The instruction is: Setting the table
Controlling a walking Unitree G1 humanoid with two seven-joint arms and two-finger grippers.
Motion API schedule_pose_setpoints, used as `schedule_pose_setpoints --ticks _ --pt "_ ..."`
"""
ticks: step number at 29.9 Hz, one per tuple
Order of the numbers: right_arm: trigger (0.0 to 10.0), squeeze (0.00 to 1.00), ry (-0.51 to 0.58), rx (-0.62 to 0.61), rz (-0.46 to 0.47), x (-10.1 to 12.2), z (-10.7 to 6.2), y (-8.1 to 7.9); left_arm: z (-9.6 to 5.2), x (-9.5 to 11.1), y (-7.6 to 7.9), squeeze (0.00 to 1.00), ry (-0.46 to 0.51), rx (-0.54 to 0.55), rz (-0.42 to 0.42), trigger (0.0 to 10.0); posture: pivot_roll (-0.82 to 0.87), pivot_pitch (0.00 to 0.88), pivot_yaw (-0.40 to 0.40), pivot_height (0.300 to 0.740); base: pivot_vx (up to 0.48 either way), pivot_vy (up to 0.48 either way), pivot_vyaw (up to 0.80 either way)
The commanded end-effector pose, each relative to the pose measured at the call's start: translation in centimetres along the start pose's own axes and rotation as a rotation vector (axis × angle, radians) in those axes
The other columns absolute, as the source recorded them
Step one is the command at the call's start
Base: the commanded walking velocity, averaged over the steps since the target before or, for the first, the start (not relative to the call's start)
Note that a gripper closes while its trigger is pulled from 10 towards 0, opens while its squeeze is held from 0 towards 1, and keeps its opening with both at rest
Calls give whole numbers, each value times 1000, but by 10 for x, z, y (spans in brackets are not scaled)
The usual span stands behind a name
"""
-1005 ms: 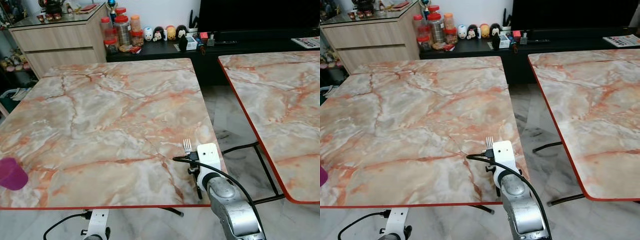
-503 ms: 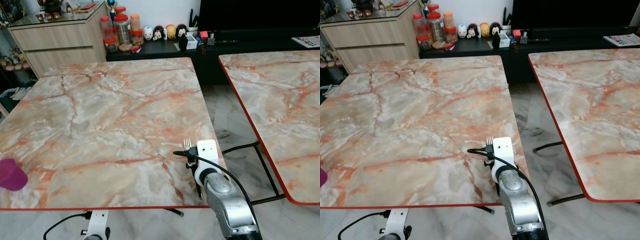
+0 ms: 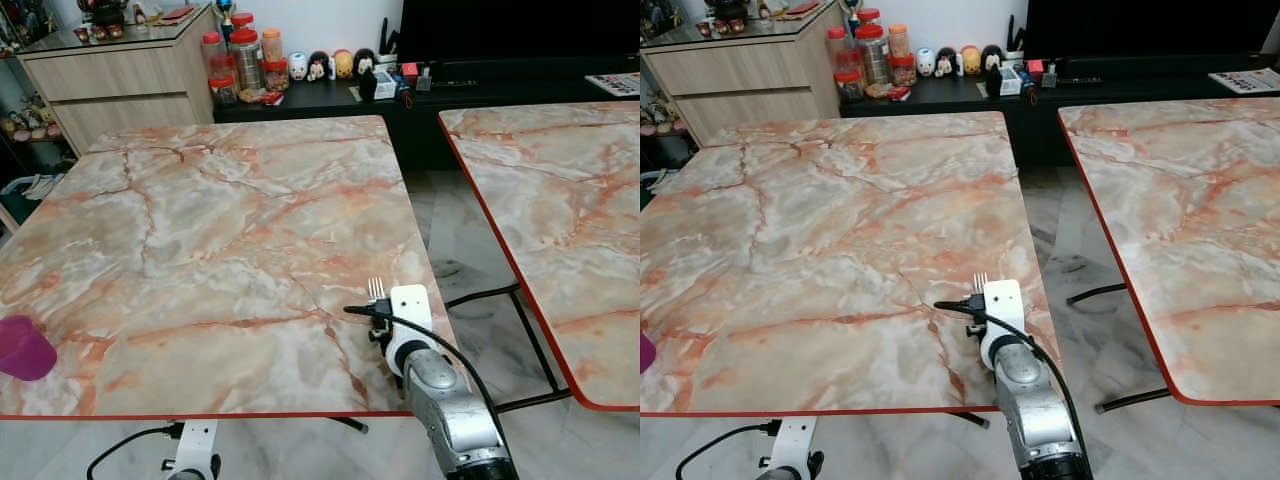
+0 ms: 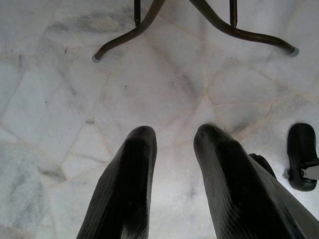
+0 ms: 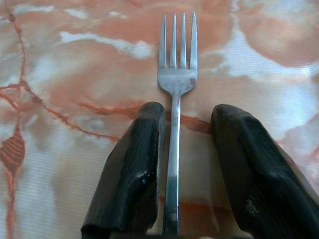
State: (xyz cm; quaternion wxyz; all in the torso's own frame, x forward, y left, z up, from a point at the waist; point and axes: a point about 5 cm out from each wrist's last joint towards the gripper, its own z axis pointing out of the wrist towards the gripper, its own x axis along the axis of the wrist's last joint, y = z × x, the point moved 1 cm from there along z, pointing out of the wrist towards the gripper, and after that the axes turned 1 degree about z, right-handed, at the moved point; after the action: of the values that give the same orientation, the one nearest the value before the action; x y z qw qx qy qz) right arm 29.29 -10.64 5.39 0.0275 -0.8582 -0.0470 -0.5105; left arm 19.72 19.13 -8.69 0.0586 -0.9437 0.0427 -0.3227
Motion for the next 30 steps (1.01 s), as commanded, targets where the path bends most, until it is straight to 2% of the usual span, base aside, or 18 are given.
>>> schedule_pose_setpoints --ticks 1,5,6,30 --pt "10000 0 -28 6 10 -5 2 -1 -1 -5 -3 0 -21 2 9 10000 -169 0 72 740 0 0 0" --pt "10000 0 -27 19 24 -6 3 -2 -1 -5 -2 0 -21 1 8 10000 -169 0 72 740 0 0 0" --pt "0 0 -26 21 20 -6 3 -3 -1 -5 -2 0 -21 -1 8 10000 -167 0 71 740 0 0 0" --pt "0 0 -7 92 -13 0 9 -13 -2 -12 0 0 -52 -18 24 10000 -174 0 71 740 0 0 0"
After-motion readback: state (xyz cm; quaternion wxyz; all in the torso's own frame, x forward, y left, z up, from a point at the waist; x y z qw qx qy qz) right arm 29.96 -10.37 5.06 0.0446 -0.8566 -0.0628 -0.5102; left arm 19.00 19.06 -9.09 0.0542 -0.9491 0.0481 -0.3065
